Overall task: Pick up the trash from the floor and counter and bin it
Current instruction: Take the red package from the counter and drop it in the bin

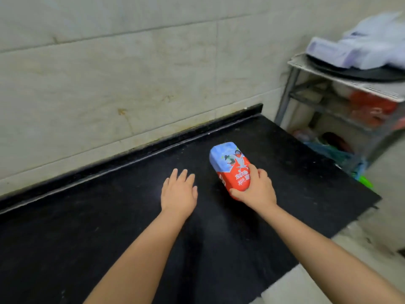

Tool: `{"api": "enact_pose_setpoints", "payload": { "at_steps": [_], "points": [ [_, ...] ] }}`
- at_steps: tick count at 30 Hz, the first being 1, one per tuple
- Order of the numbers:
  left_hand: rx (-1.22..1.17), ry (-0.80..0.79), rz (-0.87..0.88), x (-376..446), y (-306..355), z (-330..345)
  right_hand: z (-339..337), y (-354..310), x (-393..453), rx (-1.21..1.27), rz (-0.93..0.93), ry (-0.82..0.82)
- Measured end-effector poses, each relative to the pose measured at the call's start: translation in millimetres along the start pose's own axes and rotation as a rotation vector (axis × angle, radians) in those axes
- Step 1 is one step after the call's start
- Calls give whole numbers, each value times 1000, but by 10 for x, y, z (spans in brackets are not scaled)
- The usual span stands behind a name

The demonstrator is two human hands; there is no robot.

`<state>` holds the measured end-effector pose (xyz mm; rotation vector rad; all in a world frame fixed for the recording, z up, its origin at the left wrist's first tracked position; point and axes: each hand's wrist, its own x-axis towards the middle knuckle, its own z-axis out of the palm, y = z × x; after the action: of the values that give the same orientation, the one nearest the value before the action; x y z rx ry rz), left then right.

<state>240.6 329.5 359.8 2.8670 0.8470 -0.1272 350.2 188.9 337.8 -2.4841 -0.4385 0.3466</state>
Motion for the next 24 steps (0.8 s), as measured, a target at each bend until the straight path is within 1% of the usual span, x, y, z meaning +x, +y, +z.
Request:
{"api": "enact_pose_setpoints", "payload": {
  "at_steps": [3,7,11,14,16,18,21,24],
  "points": [
    [-6,25,237,-63,688,13,-600,486,-428,12,106,153],
    [1,24,565,-413,1935,183,-1357,1368,-1158,15,307,354],
    [33,-17,878,-1124,3325,351,-2064,2403,-2062,37,553,493],
    [55,-12,1110,-1710,4355,509,-2539,3205,-2771,95,724,607],
    [51,-31,1215,-2118,5042,652,-2814,3757,-3233,132,822,679],
    [40,-61,1284,-2530,5721,847,-3043,4340,-3651,165,914,723],
    [41,-150,1377,-3146,6632,1212,-3289,5150,-4232,215,1071,744],
    [74,-219,1469,-3635,7359,1603,-3453,5834,-4672,273,1225,749]
  ]
}}
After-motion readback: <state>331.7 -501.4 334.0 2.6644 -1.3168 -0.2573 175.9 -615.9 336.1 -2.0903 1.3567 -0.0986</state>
